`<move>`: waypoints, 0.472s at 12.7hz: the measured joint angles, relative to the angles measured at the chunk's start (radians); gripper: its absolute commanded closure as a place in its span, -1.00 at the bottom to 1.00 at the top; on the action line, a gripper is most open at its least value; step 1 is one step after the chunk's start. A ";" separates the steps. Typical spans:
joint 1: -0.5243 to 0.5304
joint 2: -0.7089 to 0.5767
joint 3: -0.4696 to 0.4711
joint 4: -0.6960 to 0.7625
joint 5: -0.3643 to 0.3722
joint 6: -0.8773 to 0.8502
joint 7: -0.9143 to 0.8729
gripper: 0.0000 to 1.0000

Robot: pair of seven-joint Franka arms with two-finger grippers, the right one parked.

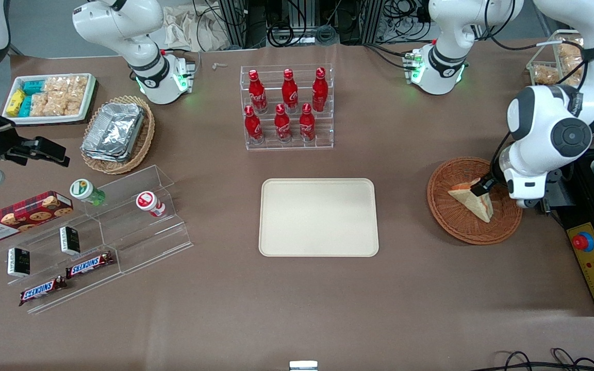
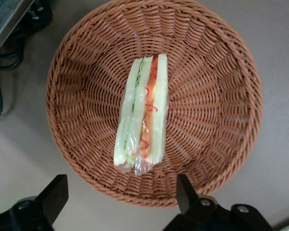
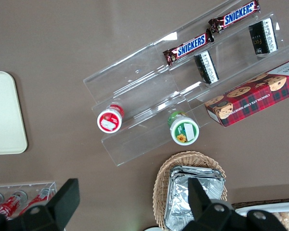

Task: Place sandwich from basket to tray
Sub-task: 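Lower the open left gripper around the wrapped sandwich in the basket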

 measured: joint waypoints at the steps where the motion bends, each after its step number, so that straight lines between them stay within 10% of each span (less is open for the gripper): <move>1: 0.002 0.014 0.008 -0.002 0.000 0.011 0.000 -1.00; 6: 0.006 0.079 0.023 -0.013 0.000 0.068 0.000 -1.00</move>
